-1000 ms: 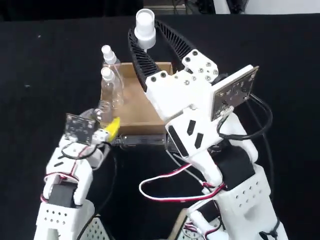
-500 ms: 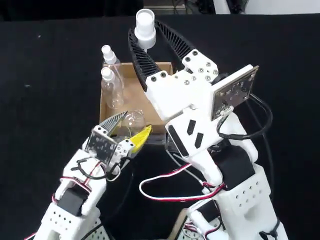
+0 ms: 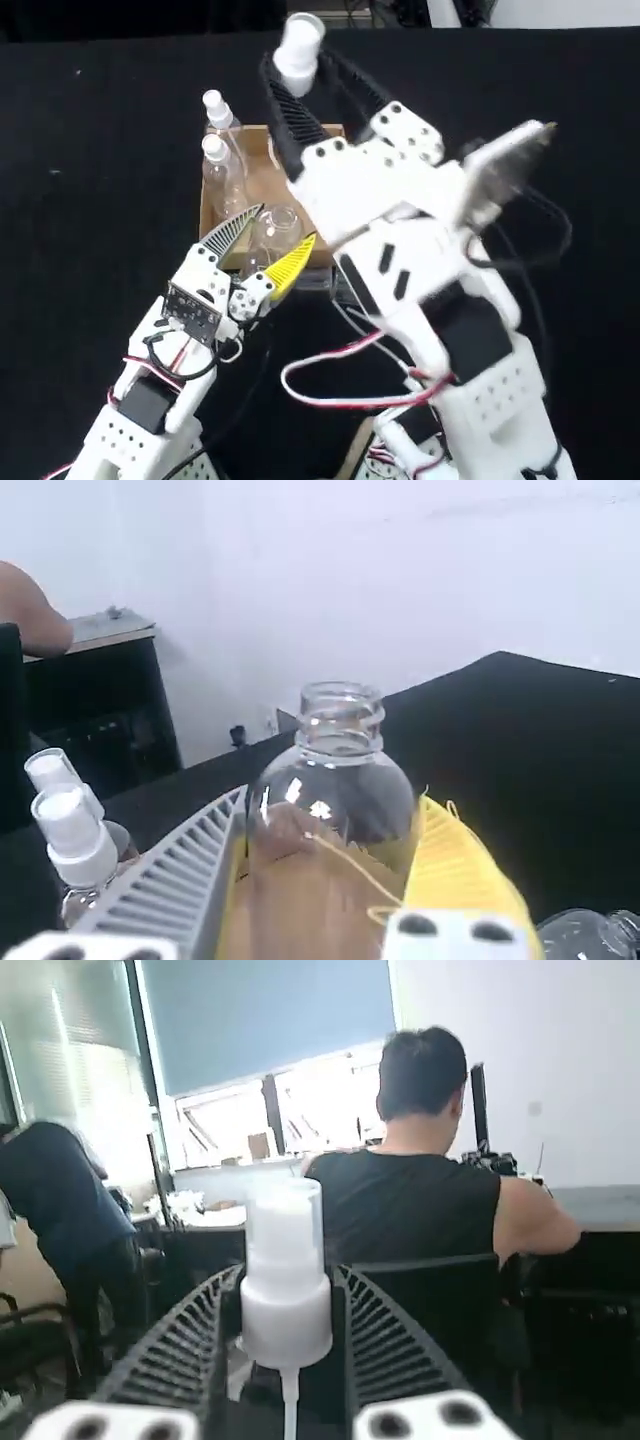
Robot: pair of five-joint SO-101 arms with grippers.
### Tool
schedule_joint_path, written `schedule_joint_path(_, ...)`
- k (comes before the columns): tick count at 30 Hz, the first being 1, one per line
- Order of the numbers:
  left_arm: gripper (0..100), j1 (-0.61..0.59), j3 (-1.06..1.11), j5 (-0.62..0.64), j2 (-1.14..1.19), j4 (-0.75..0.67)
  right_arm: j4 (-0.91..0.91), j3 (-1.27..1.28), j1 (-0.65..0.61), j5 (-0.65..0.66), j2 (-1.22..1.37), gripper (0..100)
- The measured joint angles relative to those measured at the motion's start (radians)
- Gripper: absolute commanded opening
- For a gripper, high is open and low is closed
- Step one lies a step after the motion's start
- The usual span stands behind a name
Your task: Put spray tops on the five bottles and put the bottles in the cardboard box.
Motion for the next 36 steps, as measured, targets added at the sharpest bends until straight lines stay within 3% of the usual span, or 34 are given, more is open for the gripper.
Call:
schedule_joint_path(6,3,0.000,0.000,0.000,0.000,-0.089,0.100,0.091,0.000,-0.003,-0.173,1.5)
schedule_joint_path(12,3,0.005,0.000,0.000,0.000,-0.003,0.080,0.178,0.000,-0.003,-0.348,1.5)
schedule_joint_path(19,3,0.005,0.000,0.000,0.000,-0.003,-0.025,0.235,-0.002,-0.003,-0.282,1.5)
schedule_joint_path(36,3,0.005,0.000,0.000,0.000,-0.074,-0.029,0.325,0.002,-0.003,-0.221,1.4)
